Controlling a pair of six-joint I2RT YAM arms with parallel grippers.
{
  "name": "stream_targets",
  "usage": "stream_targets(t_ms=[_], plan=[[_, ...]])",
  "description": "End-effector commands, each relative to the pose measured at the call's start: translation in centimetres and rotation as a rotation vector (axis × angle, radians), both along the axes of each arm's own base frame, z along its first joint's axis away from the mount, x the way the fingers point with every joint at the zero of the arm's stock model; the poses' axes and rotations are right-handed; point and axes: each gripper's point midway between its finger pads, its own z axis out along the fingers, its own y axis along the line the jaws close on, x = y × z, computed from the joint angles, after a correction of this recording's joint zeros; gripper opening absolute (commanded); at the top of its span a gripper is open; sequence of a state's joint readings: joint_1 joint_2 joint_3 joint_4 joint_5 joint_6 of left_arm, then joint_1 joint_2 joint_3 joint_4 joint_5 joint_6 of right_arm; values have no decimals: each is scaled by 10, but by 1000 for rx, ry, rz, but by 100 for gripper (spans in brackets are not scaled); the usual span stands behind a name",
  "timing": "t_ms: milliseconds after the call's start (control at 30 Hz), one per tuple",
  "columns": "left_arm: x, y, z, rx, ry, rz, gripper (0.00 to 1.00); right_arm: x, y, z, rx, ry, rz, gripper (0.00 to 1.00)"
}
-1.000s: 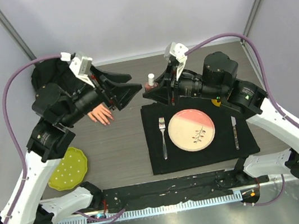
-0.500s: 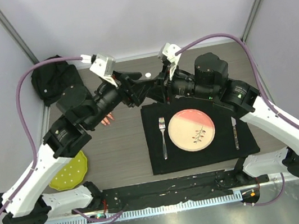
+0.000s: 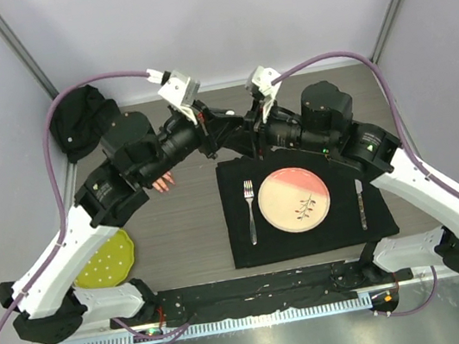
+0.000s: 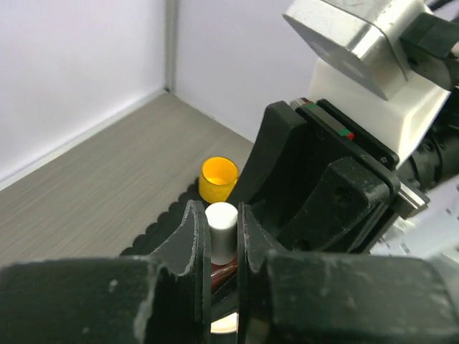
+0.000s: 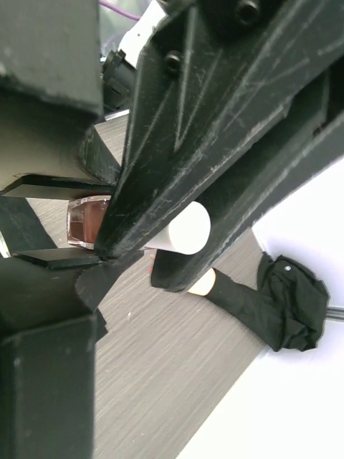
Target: Paint the nails
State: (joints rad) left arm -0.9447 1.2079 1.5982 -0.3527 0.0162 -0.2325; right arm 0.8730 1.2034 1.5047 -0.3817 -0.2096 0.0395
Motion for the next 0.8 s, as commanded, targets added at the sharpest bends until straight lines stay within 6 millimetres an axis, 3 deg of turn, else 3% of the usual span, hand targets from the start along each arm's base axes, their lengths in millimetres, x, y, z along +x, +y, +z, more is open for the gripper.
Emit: stream_targets(t_ms=[0,67,100,133,167,200,233,267,300,333,533,567,600,667,700,767], plan=[[-74,-41,-13,128,47,-544,0,-57,8,42,122,-104,283,1],[-108,-38,-25,169,73,-759,0,-85,7,52,160,-122,416,1],[-132,-33,-30,173,31,-930,0,-117,7,50,174,-81,592,1],[-173,-13,-20,107,-5,-1218,0,-132,3,64,226,-115,670,1],[-182,-7,-27,77,-5,-1332,0,-148,-1,68,251,-109,758,1],[-189,-3,-23,61,130,-1369,0,-157,-2,68,271,-78,819,1],[-188,-5,2,-13,-72,-1382,0,-171,-8,78,307,-70,896,1],[-184,-7,-11,-13,-12,-1405,0,-175,-9,79,319,-57,915,1],[-188,-2,-6,-9,121,-1422,0,-176,-10,78,320,-52,921,1],[-180,-7,-6,-19,65,-1421,0,-176,-10,77,319,-49,921,1],[-156,-6,6,-46,99,-1323,0,-167,-10,74,287,-79,849,1],[-152,-4,15,-71,83,-1277,0,-164,-10,78,289,-95,822,1],[-139,-2,12,-68,154,-1218,14,-159,-7,70,264,-67,804,1],[-129,4,24,-90,50,-1108,42,-151,-5,69,248,-93,753,1],[-120,5,13,-68,130,-1034,60,-146,-3,63,226,-67,726,1],[-109,11,22,-39,-45,-875,72,-133,-1,62,207,-97,663,1]])
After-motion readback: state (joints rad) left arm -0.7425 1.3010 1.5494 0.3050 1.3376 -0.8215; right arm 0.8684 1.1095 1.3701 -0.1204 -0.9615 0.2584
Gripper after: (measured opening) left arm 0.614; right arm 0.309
